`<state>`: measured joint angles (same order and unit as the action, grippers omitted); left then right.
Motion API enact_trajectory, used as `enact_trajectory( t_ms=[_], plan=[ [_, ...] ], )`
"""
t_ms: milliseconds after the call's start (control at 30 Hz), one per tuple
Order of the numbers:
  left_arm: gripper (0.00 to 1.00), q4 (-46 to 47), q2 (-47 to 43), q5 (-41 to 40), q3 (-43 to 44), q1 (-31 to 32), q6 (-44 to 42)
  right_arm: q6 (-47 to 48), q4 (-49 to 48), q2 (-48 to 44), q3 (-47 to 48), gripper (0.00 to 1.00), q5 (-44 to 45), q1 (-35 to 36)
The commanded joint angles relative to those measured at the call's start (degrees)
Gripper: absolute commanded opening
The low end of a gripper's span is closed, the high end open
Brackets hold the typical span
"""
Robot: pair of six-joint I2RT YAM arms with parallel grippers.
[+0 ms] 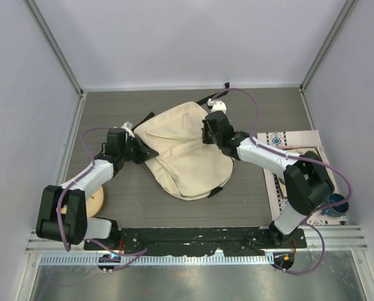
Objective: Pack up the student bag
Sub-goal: Zip the student bag at the center of the board, then adjust the student bag at the center of the board.
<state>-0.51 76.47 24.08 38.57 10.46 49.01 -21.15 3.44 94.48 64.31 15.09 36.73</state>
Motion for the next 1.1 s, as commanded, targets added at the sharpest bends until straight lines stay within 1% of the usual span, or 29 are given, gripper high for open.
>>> enact_trajectory(
  t_ms=[0,133,333,500,667,767,867,967,1067],
  plan=[
    [0.00,-3.6,-1.1,-0.8,0.7,-4.0,-3.0,-1.1,-3.2,-4.4,-1.2,0.01,8.2,-4.6],
    [0.00,-4.3,-0.1,1.6,1.2,-6.4,-4.3,-1.6,-4.8,-3.9,-1.6,0.01,6.2,-6.9],
    [0.00,-5.1,0.8,3.1,1.7,-8.9,-5.8,-3.7,-5.7,-1.8,-4.4,0.01,7.2,-8.5],
    [0.00,-6.9,0.5,3.4,1.9,-9.8,-7.4,-6.5,-8.3,0.7,-7.8,0.01,5.4,-11.5],
    [0.00,-7.4,1.1,4.0,2.0,-10.3,-8.8,-7.9,-9.0,1.8,-9.3,0.01,4.3,-12.6],
    [0.00,-7.6,2.6,4.6,2.8,-10.3,-9.5,-8.4,-9.9,-0.3,-11.2,0.01,3.2,-12.6],
    [0.00,-6.4,5.2,7.6,4.1,-10.3,-9.6,-9.5,-12.1,-4.9,-14.9,0.01,-0.7,-12.4],
    [0.00,-4.2,7.1,10.8,6.2,-10.2,-9.2,-10.3,-12.1,-10.0,-18.0,0.01,-1.2,-10.2],
    [0.00,-3.5,8.8,11.3,9.1,-10.2,-9.4,-11.6,-11.4,-14.6,-21.1,0.01,-1.3,-8.0]
  ],
)
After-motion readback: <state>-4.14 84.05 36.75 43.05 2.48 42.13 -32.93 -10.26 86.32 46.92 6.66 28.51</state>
